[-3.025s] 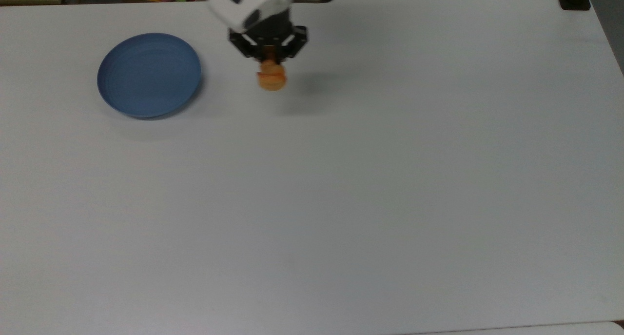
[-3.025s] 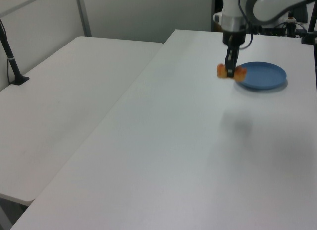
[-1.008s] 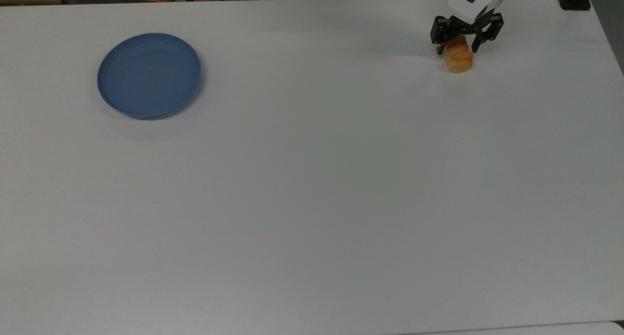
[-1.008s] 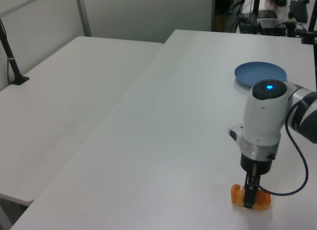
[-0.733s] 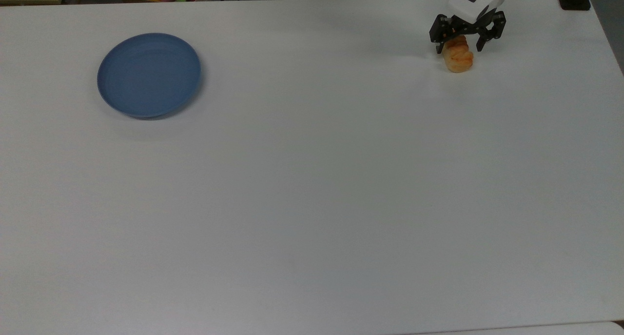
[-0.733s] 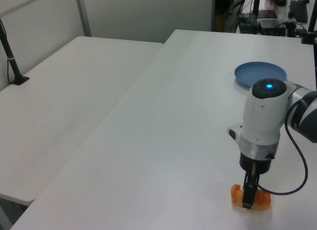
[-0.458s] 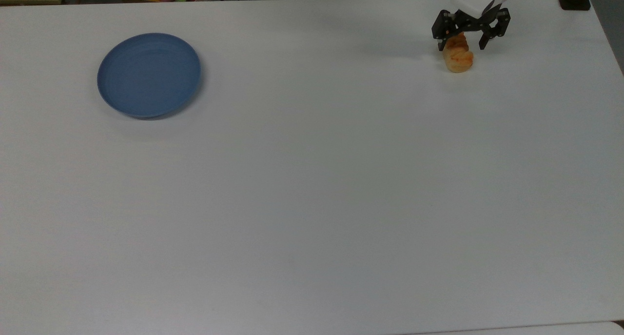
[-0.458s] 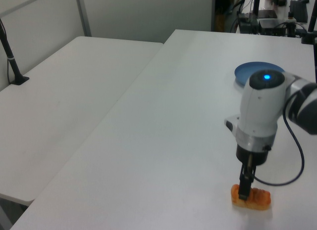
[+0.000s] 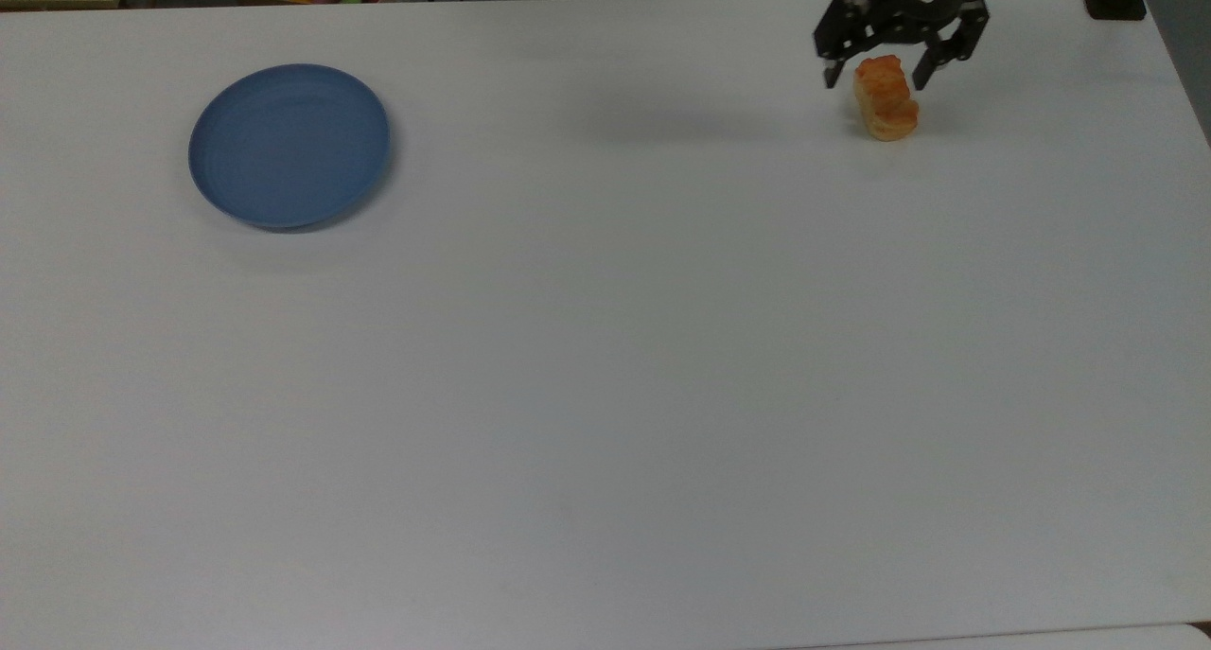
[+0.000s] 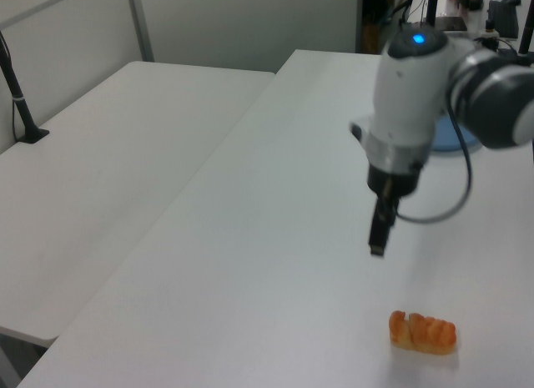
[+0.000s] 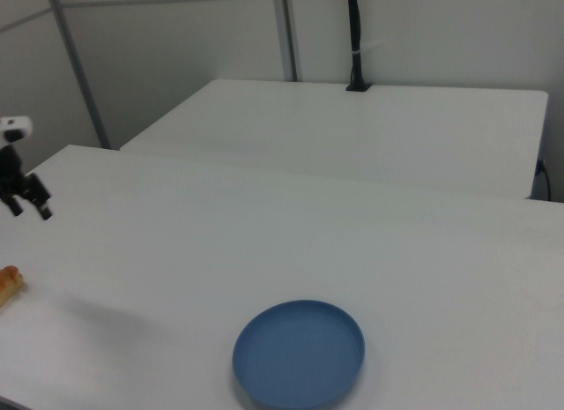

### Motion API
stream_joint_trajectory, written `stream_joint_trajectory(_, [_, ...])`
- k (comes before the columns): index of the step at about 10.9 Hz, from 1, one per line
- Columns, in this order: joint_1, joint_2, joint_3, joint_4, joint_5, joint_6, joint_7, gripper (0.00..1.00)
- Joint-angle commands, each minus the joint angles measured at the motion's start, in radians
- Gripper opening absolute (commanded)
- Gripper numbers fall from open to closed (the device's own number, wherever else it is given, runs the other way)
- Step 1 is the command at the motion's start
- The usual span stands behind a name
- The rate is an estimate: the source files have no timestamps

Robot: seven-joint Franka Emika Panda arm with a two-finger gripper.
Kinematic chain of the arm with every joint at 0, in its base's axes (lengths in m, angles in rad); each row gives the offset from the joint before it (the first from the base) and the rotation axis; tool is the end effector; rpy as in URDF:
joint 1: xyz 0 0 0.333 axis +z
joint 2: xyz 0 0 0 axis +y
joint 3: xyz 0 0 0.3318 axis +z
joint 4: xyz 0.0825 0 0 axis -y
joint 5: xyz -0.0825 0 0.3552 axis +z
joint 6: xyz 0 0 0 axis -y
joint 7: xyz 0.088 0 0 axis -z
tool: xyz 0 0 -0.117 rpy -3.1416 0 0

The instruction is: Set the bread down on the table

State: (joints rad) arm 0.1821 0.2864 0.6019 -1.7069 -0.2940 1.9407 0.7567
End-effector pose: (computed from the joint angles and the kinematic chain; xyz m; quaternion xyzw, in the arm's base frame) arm 0.4690 0.3893 0.4633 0.9967 0.0573 0.0406 0.0396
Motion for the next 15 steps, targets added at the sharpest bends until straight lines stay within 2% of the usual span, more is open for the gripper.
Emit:
stream_joint_trajectory(1, [-0.004, -0.081, -0.178, 0.039, 0.074, -0.104, -0.25, 1.0])
stream_joint_trajectory(4, [-0.004, -0.157, -0.374, 0.036, 0.157, -0.172, -0.48, 1.0])
stream_joint_trajectory(6, [-0.004, -0.2, -0.534, 0.036, 0.241, -0.204, -0.647, 1.0])
stream_joint_trajectory(7, [-0.004, -0.216, -0.603, 0.035, 0.255, -0.216, -0.704, 1.0])
stream_joint_trajectory(9, [-0.012, -0.254, -0.71, 0.032, 0.257, -0.247, -0.776, 1.0])
stream_joint_trajectory(10, [-0.026, -0.271, -0.735, 0.032, 0.257, -0.265, -0.792, 1.0])
stream_joint_trajectory(12, [-0.09, -0.311, -0.737, 0.033, 0.257, -0.313, -0.794, 1.0])
stream_joint_trajectory(15, [-0.104, -0.309, -0.737, 0.041, 0.256, -0.318, -0.792, 1.0])
